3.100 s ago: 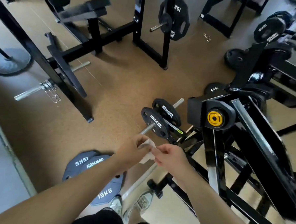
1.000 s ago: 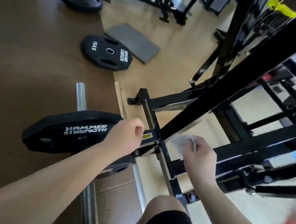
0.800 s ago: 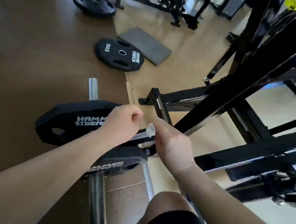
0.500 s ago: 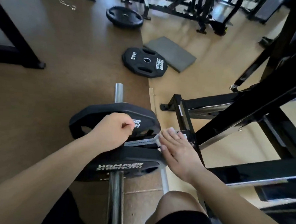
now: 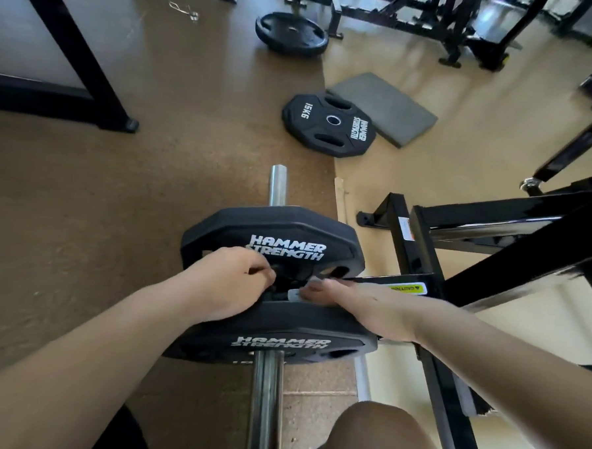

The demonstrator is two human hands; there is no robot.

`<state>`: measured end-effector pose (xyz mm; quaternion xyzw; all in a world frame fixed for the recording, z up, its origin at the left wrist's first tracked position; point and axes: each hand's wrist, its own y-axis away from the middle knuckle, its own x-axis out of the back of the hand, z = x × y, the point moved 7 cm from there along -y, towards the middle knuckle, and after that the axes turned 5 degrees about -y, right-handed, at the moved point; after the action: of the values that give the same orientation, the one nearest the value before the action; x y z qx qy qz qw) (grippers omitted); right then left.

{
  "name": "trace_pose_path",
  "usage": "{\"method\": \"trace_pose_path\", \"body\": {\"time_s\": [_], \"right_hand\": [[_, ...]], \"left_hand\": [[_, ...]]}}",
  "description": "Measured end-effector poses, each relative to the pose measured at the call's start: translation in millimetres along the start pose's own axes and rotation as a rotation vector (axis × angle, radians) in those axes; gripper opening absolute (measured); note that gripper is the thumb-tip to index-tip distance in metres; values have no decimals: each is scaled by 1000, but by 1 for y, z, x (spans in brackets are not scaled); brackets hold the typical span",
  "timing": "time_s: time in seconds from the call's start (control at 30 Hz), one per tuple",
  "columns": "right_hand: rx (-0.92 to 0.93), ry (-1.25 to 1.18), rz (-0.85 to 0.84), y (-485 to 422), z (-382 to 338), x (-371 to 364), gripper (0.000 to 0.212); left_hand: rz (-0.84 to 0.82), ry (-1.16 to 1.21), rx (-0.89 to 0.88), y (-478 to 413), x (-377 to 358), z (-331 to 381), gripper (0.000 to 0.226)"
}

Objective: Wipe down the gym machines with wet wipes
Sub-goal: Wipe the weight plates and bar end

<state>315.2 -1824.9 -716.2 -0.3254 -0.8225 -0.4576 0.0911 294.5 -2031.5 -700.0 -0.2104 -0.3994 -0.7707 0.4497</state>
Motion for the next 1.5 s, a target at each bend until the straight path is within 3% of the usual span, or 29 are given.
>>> {"method": "trace_pose_path", "body": {"time_s": [0.07, 0.2, 0.33, 0.47, 0.6, 0.7, 0.9, 1.03, 1.23, 1.4, 1.5], "right_hand": [[-63, -30, -39, -28, -5, -3, 88], [-89, 47, -117, -46, -5, -9, 56], [-179, -110, -39, -14, 33, 16, 62], [-157, -25, -86, -28, 40, 10, 37], [-126, -45, -102, -31, -8, -8, 64], [-115, 16, -137, -9, -11, -3, 64], [-102, 363, 115, 63, 29, 43, 70], [-139, 684, 302, 84, 51, 53, 63], [127, 580, 255, 52, 34, 10, 75], [-27, 733, 462, 78, 63, 60, 85], [-10, 789, 473, 74, 59, 40, 77]], "left_hand": [[-28, 52, 6, -2, -4, -7, 21], [-82, 69, 27, -5, -4, -17, 19], [-137, 61, -7, -11, -5, -17, 17], [-179, 57, -13, -15, -8, -20, 17], [-122, 39, 1, -18, -3, -34, 16], [-87, 42, -32, -18, -1, -30, 15], [-59, 16, -247, -11, 0, 17, 24], [19, 84, -249, -7, 5, 24, 27], [4, 5, -276, -5, -5, 37, 29], [1, -39, -252, -9, -5, 35, 27], [-13, -20, -227, -11, -7, 35, 24]]}}
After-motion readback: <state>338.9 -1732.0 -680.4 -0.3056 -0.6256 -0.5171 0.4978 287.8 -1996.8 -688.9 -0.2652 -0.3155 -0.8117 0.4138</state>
